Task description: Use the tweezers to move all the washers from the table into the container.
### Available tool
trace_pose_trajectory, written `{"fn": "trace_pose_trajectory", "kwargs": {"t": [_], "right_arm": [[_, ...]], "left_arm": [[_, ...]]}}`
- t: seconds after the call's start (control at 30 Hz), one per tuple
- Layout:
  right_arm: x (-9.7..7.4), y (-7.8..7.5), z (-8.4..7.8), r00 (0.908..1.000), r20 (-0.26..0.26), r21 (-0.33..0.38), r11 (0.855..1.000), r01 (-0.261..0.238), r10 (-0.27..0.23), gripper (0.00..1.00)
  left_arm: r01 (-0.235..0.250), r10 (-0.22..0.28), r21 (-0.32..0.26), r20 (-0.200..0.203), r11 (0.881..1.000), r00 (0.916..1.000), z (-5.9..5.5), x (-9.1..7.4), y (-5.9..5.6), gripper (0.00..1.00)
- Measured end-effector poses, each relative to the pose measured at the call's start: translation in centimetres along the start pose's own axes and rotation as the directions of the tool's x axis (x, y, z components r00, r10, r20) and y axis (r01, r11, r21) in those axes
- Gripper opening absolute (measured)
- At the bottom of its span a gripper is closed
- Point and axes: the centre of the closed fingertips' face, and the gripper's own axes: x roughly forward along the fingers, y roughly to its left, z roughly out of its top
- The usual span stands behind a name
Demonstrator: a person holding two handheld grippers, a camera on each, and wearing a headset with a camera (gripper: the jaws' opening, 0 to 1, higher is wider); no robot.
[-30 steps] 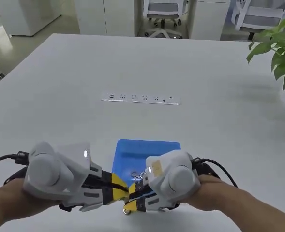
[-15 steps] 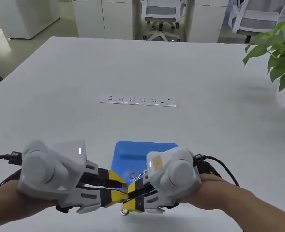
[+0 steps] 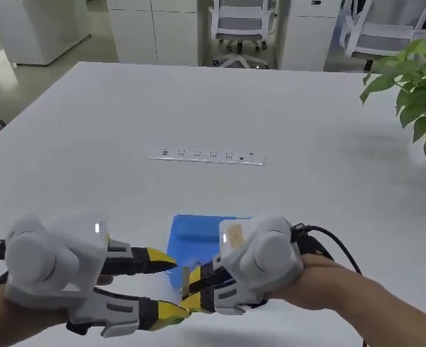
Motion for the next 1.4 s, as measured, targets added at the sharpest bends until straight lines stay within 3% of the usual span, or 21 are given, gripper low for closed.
{"fn": "trace_pose_trajectory", "kwargs": {"t": [0.27,0.43,0.73,1.0,1.4], "right_arm": [[-1.5,-0.2,0.7,1.0,-0.005,0.0,1.0,0.005,-0.005,0.09],[-2.6,-0.7,1.8,0.9999,0.003,-0.008,1.0,0.014,-0.014,0.09],[-4.1,-1.8,2.8,0.9994,0.011,-0.014,0.999,0.032,-0.032,0.09],[-5.4,-3.5,2.9,0.9974,0.025,-0.001,0.998,0.067,-0.067,0.09],[-5.9,-6.6,1.1,0.9914,0.007,-0.002,0.991,0.131,-0.131,0.09]], "left_arm": [[-0.051,0.052,-0.028,0.016,0.998,0.9985,-0.1,-1.3,0.1,0.71],[-0.054,0.056,-0.053,0.026,0.997,0.9981,0.0,-1.6,-0.3,0.83],[-0.087,0.091,-0.082,0.053,0.993,0.9944,0.7,-2.0,-0.5,0.99],[-0.102,0.107,-0.082,0.057,0.991,0.9926,0.8,-2.4,-0.5,0.99],[-0.106,0.113,-0.09,0.079,0.99,0.9904,1.2,-2.5,-0.3,0.99]]}}
